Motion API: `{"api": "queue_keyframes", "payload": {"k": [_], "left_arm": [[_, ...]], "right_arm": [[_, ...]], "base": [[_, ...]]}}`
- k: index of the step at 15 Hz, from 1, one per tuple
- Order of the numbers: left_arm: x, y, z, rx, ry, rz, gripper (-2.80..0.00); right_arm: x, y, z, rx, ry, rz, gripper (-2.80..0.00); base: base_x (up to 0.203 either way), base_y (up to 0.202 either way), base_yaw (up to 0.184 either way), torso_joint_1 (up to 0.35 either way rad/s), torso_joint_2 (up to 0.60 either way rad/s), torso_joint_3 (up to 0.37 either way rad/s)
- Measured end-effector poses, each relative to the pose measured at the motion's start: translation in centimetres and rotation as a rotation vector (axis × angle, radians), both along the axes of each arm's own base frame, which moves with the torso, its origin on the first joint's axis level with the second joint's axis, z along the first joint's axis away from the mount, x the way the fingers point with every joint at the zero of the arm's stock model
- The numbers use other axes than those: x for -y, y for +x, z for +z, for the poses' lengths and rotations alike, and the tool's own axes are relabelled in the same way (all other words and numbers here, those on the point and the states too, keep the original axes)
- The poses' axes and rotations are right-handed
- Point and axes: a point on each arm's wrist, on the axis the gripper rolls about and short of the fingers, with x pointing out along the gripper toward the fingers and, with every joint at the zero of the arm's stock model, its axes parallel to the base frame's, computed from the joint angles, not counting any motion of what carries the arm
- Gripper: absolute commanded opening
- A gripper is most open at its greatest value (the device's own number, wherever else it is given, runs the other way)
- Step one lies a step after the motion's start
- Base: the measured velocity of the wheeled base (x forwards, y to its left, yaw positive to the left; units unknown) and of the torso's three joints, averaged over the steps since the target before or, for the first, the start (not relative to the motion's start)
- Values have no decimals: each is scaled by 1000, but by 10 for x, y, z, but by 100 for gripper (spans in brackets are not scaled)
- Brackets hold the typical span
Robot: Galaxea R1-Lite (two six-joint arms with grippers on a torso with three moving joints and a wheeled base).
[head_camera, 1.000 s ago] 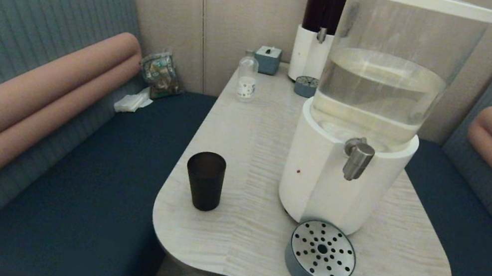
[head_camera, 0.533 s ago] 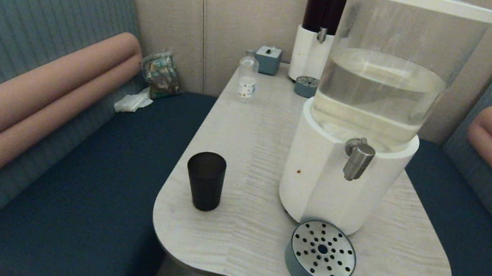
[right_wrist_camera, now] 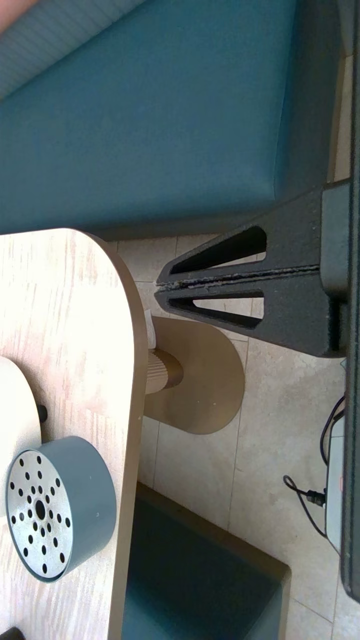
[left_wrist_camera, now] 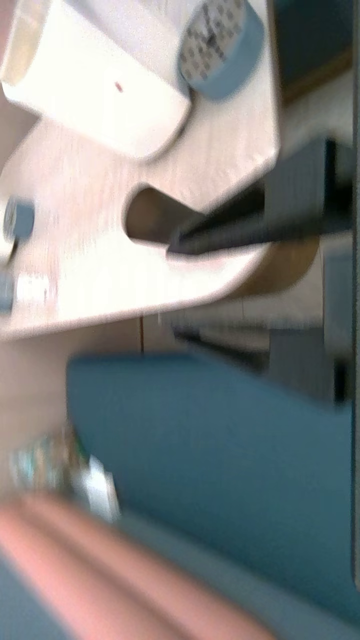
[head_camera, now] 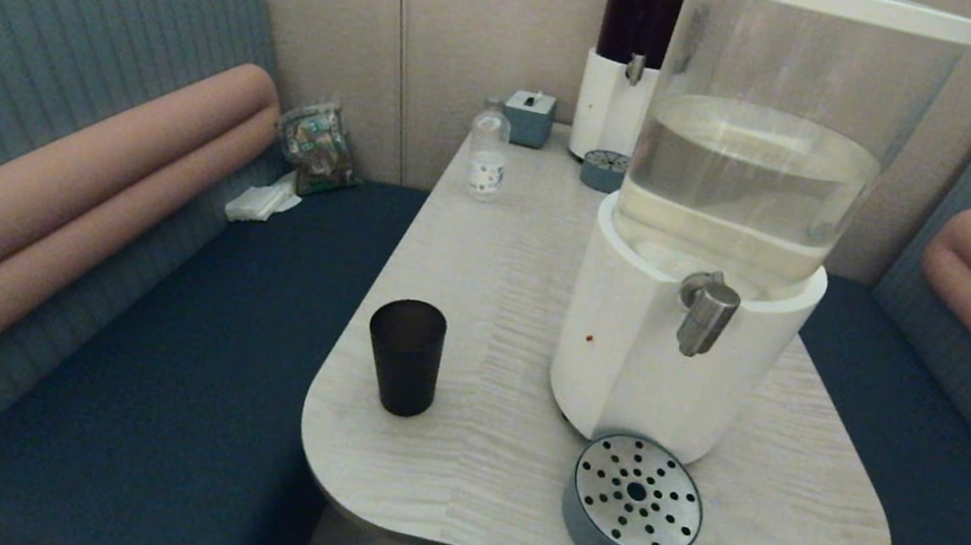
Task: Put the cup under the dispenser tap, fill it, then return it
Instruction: Pick up the cup
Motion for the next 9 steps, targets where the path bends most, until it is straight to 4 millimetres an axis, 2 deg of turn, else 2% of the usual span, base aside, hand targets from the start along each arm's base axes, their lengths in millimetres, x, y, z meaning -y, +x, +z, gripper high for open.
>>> {"api": "queue_keyframes", "payload": {"k": [3,5,9], "left_arm": [[6,68,8,34,5,-162,0],[9,103,-8,57,44,-296,0],[7,157,-52,129,113,-454,0]], "right_arm": [[0,0,0,0,0,0,-280],[0,0,0,0,0,0,-280],[0,0,0,0,0,0,-280]], "base": [[0,0,0,0,0,0],[0,0,0,0,0,0],[0,0,0,0,0,0]]}}
